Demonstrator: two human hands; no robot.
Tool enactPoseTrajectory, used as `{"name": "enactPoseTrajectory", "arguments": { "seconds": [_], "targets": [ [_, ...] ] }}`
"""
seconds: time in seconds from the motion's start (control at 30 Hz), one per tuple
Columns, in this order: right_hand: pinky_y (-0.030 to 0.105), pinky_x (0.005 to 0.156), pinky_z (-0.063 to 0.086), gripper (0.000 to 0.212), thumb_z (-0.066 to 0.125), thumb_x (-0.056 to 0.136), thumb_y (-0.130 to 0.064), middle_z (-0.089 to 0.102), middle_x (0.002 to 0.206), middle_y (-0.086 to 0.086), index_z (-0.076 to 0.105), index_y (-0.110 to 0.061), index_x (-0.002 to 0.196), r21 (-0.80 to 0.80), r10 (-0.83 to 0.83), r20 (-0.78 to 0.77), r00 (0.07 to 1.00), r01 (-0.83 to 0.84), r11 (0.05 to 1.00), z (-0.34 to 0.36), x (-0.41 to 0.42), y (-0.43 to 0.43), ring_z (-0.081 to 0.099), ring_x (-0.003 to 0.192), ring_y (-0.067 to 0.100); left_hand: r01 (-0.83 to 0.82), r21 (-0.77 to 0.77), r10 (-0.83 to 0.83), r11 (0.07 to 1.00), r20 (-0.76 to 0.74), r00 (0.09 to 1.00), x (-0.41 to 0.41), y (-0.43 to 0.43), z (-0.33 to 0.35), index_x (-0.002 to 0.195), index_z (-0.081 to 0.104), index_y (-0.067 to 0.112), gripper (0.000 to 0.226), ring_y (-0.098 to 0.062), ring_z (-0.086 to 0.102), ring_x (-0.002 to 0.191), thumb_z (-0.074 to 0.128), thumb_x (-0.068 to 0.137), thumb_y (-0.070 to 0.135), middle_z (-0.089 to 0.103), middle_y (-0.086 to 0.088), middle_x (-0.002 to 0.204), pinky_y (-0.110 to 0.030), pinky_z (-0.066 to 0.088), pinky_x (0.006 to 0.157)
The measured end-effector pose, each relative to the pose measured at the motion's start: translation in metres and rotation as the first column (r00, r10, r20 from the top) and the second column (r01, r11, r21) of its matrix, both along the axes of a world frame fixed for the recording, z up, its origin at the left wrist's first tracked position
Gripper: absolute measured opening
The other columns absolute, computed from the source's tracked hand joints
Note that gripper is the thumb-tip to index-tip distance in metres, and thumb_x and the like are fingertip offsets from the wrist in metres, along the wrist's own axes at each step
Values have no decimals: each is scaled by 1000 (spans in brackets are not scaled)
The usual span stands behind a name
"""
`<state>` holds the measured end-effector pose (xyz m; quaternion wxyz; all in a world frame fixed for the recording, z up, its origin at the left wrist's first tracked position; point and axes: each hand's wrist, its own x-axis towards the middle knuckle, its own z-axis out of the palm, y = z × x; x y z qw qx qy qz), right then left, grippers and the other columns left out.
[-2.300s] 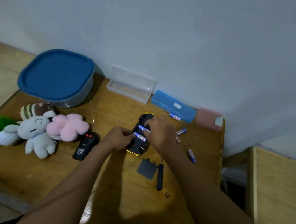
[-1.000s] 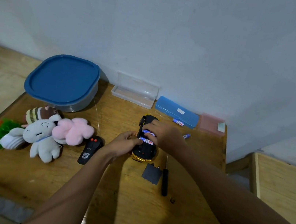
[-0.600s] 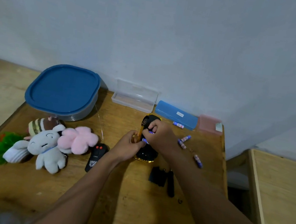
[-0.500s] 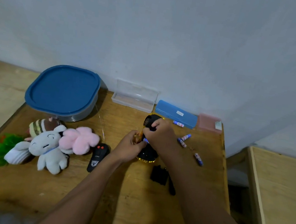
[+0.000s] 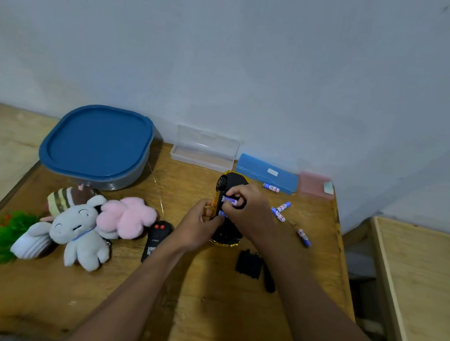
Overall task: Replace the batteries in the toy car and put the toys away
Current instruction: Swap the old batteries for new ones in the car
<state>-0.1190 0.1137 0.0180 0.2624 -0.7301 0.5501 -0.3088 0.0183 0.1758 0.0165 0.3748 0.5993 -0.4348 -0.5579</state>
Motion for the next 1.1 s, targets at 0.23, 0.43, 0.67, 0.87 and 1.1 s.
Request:
{"name": "enactPoseTrajectory", "arguments": {
  "seconds": [0.23,0.43,0.67,0.87,1.1],
  "targets": [
    [11,59,32,15,70,70,-12,48,76,-9,61,-20,78,99,-121,60,991,115,988,6,11,-1,45,66,0,-28,-74,28,997,1,1000,-7,-3,-3,113,52,17,19,-13,63,88,58,97,10,63,-4,97,-16,50,66],
    [11,58,34,16,70,65,-15,55,81,-2,60,-23,74,156,-117,69,991,105,982,12,15,0,48,70,4,-40,-103,37,994,-30,999,-6,1,-3,110,51,23,18,-19,65,95,58,97,11,63,-8,103,-25,57,73],
    [8,57,36,12,67,68,-11,58,78,-1,60,-20,72,107,-77,31,997,73,992,14,14,5,47,69,2,-30,-96,26,995,-49,998,-4,4,-4,114,52,16,19,-16,65,93,57,97,8,63,-6,101,-21,56,72],
    [21,62,41,13,63,75,-4,50,72,-10,67,-10,85,59,-4,36,999,2,998,15,-4,11,48,68,7,-17,-45,11,999,-114,993,-1,8,0,117,54,15,20,-15,68,93,56,98,8,68,-2,99,-15,52,67],
    [23,70,45,9,65,82,-9,64,83,-6,71,-14,88,-96,-160,18,987,161,982,1,-29,26,56,79,10,3,53,5,999,-150,989,8,9,-5,125,48,23,26,-6,67,88,52,101,15,69,2,99,-17,49,64]
  ]
}}
